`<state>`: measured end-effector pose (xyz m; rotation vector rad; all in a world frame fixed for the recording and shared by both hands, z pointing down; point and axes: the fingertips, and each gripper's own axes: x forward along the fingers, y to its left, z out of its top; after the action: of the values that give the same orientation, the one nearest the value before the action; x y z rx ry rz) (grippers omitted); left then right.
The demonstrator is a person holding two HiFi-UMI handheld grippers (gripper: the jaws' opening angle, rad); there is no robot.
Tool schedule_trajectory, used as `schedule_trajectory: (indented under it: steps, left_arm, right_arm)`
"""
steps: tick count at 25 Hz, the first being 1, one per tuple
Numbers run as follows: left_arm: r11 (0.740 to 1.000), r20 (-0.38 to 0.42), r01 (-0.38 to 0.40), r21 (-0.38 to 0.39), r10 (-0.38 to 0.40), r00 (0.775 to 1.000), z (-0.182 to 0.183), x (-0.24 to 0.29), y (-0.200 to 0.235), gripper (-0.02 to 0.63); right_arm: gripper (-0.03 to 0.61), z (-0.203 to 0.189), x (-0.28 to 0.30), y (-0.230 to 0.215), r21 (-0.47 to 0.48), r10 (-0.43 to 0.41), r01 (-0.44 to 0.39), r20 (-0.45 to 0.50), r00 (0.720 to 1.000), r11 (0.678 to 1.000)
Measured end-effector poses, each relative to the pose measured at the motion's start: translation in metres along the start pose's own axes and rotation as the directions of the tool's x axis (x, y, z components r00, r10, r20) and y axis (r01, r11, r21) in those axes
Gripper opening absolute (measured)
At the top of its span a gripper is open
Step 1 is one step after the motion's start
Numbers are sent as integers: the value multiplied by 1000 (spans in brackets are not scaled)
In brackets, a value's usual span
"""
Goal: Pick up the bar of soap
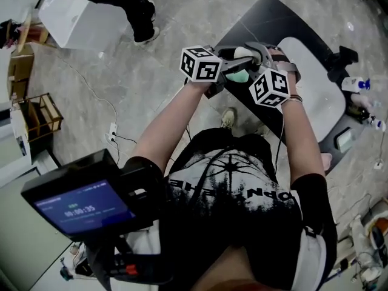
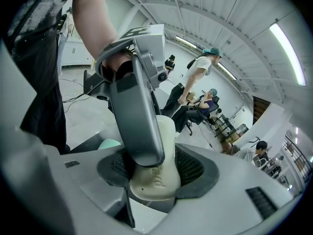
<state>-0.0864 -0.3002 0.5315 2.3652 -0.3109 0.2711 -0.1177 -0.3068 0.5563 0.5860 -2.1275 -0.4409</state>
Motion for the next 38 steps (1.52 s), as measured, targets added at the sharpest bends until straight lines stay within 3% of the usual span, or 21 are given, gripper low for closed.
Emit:
schedule_trajectory:
  steps: [17, 29, 38]
  left_arm:
    - [999, -142, -23, -24, 19, 990, -37, 25, 64, 175]
    - [996, -236, -76, -44, 63, 970, -59, 32, 81, 198]
    - [991, -275, -135, 16, 134, 952, -56, 34, 84, 210]
  right_arm:
    - [232, -46, 62, 19, 98, 78, -74, -45, 996, 992]
    - [232, -60, 70, 36, 175, 149, -132, -87, 985, 976]
    - [232, -62, 66, 36, 296, 195, -172, -52, 979, 940]
